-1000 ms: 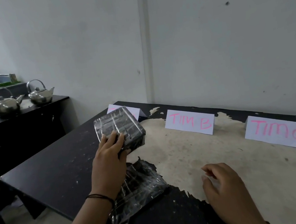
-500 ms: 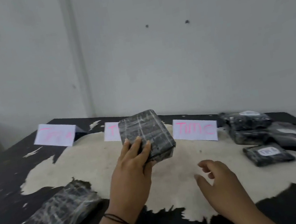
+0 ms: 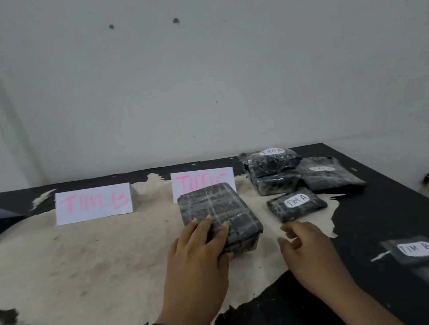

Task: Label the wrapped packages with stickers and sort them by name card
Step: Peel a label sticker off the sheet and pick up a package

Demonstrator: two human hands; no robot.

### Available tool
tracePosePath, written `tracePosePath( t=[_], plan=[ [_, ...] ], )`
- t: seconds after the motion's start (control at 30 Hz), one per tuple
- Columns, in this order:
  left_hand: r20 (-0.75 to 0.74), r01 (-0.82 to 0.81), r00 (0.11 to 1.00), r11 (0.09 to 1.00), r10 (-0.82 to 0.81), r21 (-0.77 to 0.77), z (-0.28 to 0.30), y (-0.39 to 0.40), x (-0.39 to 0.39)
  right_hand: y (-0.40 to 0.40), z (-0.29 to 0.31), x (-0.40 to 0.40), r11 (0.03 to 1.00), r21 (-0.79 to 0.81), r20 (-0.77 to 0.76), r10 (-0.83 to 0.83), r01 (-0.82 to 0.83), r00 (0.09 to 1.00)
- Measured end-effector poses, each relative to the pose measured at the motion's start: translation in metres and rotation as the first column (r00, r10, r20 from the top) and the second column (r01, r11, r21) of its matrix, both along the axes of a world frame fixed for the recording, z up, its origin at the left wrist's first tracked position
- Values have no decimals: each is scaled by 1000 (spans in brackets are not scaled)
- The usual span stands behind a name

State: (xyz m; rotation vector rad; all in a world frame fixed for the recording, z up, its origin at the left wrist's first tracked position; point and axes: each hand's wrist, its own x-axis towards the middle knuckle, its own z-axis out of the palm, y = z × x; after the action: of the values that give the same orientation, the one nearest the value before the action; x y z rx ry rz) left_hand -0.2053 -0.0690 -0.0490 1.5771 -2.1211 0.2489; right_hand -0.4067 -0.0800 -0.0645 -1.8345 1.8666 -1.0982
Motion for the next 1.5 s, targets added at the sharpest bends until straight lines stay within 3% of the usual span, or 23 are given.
tracePosePath(
  t=[0.23, 0.43, 0.73, 1.23, 1.5],
  plan=[
    [36, 45, 998, 999, -44, -22, -18, -2, -2, -3, -14, 1, 998, -67, -32, 5, -8, 999],
    [-169, 84, 982, 996, -85, -13, -25, -3, 3, -4, -20, 1, 993, -93, -114, 56, -67, 992],
    [-456, 87, 890, 977, 13, 196, -22, -2, 2, -5, -21, 1, 993, -94, -132, 61, -74, 989],
    [-485, 183, 871, 967, -77, 175, -26, 0, 3, -1, -19, 0, 993, -97, -72, 66, -73, 995],
    [-355, 109, 930, 994, -92, 28, -31, 1, 5, 6, -13, -5, 998, 12, 3, 68, -69, 998]
  ],
)
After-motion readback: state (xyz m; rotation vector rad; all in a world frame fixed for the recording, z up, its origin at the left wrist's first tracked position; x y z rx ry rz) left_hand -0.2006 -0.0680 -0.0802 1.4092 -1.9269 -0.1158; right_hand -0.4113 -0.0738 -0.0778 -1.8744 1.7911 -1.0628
